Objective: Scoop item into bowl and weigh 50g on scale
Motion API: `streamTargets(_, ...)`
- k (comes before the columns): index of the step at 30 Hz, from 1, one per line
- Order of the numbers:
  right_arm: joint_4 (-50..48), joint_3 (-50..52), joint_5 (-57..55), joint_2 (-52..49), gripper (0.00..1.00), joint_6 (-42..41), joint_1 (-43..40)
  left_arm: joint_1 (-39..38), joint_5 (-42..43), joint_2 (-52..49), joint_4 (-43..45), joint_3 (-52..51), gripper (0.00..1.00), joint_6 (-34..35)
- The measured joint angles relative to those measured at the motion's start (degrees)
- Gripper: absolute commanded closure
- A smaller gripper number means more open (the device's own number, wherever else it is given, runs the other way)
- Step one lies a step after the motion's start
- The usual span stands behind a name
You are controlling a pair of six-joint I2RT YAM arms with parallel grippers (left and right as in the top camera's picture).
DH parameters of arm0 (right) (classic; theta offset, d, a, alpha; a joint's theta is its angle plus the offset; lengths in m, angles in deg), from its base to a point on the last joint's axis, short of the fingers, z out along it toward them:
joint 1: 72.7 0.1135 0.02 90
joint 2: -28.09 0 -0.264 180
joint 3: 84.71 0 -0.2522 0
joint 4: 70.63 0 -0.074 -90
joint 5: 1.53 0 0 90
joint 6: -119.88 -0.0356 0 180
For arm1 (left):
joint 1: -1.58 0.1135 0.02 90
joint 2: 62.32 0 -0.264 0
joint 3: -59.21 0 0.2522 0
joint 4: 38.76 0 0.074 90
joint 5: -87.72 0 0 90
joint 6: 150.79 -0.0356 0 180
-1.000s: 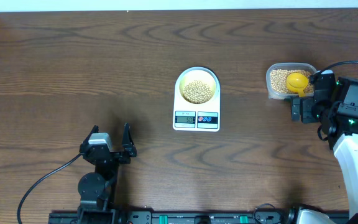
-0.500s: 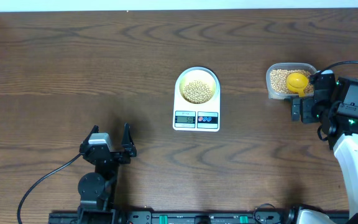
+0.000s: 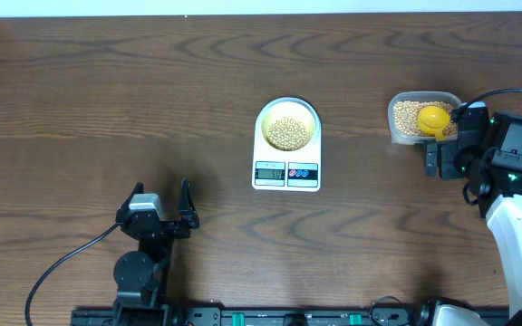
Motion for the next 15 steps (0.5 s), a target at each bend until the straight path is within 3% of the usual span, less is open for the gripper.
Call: streamTargets(15, 0.0, 1.0, 0.0, 3.5, 0.01, 0.0, 0.0, 0.0, 0.0, 0.0, 0.0, 0.0, 0.12, 0.0)
